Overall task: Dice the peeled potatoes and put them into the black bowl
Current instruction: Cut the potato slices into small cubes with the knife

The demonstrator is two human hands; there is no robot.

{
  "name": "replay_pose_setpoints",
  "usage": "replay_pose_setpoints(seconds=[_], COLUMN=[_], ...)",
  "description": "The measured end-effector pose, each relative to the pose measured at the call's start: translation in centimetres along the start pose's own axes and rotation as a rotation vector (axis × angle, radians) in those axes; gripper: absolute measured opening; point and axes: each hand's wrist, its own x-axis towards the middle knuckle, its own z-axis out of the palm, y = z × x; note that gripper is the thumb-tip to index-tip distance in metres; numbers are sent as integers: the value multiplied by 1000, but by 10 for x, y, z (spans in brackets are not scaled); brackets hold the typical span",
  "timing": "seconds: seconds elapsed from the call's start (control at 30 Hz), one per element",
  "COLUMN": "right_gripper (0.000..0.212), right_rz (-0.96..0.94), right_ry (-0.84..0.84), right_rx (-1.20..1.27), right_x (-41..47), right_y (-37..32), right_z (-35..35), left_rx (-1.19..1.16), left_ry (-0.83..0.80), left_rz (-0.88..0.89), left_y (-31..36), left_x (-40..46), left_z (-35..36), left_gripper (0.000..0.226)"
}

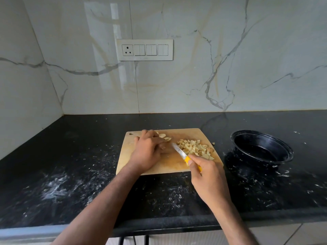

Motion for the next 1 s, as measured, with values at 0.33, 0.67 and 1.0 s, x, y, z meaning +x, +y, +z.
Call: replay_pose_setpoints(seconds=[0.33,0.67,1.0], right_gripper=[30,20,32], right_rz=[-153,-51,-62], right_ry=[-148,1,-55], right_rx=[-271,-326,-246], right_x=[1,2,3], right_y=[-21,-22,-23], right_z=[12,8,5], left_rx=[-181,159,391], left_ry=[89,-22,-133], left_rz=[-182,-140,-71], left_y=[-15,-2,3], left_x=[2,24,37], left_z=[-2,-5,10], left_gripper=[20,24,31])
